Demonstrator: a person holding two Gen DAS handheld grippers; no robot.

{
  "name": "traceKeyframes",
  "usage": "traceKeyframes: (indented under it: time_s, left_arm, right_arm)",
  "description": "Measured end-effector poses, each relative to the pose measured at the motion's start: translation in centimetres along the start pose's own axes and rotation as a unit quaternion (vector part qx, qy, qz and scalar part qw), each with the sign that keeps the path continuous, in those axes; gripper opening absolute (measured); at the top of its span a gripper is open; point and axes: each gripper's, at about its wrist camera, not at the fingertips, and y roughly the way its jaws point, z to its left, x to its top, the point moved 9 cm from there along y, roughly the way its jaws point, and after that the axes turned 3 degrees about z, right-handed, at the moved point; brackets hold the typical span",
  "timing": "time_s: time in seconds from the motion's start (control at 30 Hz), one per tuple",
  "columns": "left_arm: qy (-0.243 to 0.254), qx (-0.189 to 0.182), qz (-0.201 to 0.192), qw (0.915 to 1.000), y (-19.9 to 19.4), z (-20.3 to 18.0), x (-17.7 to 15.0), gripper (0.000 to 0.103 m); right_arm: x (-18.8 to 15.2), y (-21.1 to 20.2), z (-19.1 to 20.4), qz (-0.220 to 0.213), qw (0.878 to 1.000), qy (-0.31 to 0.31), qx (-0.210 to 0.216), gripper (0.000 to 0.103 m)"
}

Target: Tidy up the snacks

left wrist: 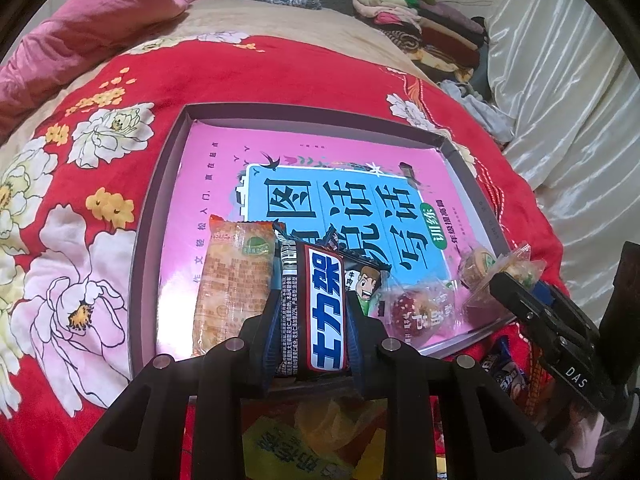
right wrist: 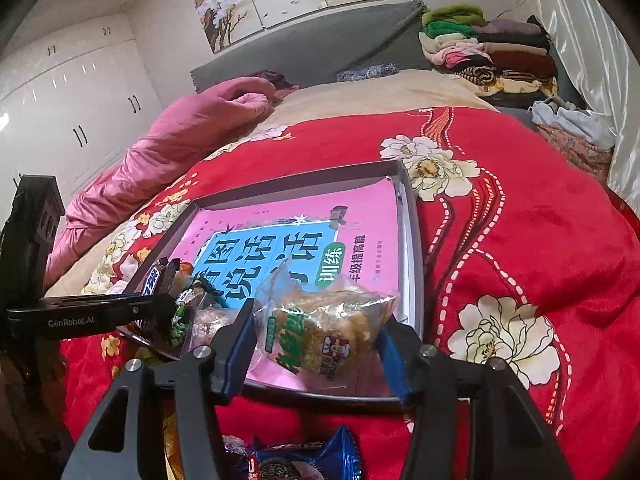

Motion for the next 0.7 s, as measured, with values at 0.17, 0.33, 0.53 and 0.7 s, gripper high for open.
traceKeyframes:
  time_s: [0.17, 0.33, 0.53, 0.7]
  left_arm:
    - [0.003, -0.003, -0.003, 1.0000, -0.3, -0.1, 0.1, 0.031]
    - [0.004, -0.004, -0.007, 1.0000, -0.9, 0.1, 0.3, 0.034]
    - [-0.001, -0.008, -0.012, 0.9999, -1.5, 0.4, 0.4, 0.038]
    - [-0.002, -0.012, -0.017, 0.9998, -2.2, 0.3, 0.5, 0.045]
  right_arm:
    - [0.2, -0.3, -0.1, -0.006, 1.000, 0.005, 0.000, 0.057]
    - [0.4, -0.5, -0.4, -0.011, 1.000, 0.012, 0.002, 0.059]
    - [0.6, -0.7, -0.5, -0.015, 1.000, 0.015, 0.001, 0.060]
    - [0.8, -0.9, -0.8, -0.021, 1.000, 0.021, 0.000, 0.060]
